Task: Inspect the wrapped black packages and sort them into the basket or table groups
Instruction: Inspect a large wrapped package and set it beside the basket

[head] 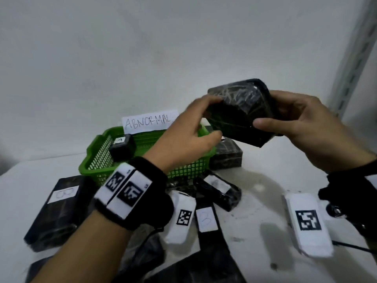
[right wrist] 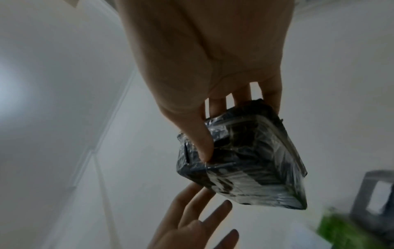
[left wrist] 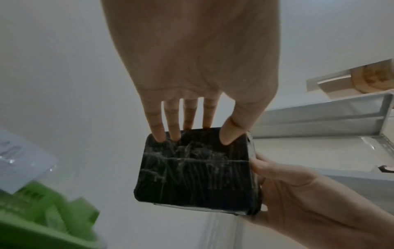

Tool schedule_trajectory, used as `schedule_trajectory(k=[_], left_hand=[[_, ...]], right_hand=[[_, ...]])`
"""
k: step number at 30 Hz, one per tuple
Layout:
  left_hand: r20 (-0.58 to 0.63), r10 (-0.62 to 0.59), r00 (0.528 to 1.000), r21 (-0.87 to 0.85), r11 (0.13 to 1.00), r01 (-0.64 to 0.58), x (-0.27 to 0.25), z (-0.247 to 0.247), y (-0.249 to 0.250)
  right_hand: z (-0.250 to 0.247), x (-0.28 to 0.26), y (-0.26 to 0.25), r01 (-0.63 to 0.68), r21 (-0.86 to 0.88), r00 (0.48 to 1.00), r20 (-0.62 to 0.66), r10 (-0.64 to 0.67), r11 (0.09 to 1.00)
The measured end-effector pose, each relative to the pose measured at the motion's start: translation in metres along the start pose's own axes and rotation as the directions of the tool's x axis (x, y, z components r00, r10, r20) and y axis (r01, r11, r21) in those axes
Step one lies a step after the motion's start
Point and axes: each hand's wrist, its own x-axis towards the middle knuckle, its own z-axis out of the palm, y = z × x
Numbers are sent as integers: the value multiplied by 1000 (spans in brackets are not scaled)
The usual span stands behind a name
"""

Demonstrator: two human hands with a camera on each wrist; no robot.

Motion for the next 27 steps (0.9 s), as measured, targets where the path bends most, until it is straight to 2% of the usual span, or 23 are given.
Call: schedule_trajectory(k=[3,5,8,10,13,16,19,22,27], left_hand=[[169,-47,985,135,990,24,24,24,0],[251,-89,964,226,974,31,37,38,-3],[351,-198,915,325,942,79,52,58,-7],[408,-237,882,428,903,45,59,71,-9],[450,-258,855,520,854,-16,70,83,-12],[459,-322,828,559,829,13,88,90,-15],[470,-407,783,610,791,45,114,92,-19],[509,-490,708,677,736,22,140,98,-28],[562,-569,601,685,727,47,157,110,-42]], right_hand=[[-25,2,34,-21,-267,999,-32,13,964],[-39,5,62,-44,-451,998,-56,21,891],[-58,13,104,-127,-606,992,-75,102,785],[-70,19,129,-192,-645,973,-30,227,739],[-78,31,157,-217,-696,928,71,366,684],[-78,45,174,-241,-703,887,119,445,669],[-73,64,186,-257,-689,868,144,475,678],[-66,84,197,-250,-696,854,168,492,673],[-58,106,208,-237,-718,844,181,504,654]])
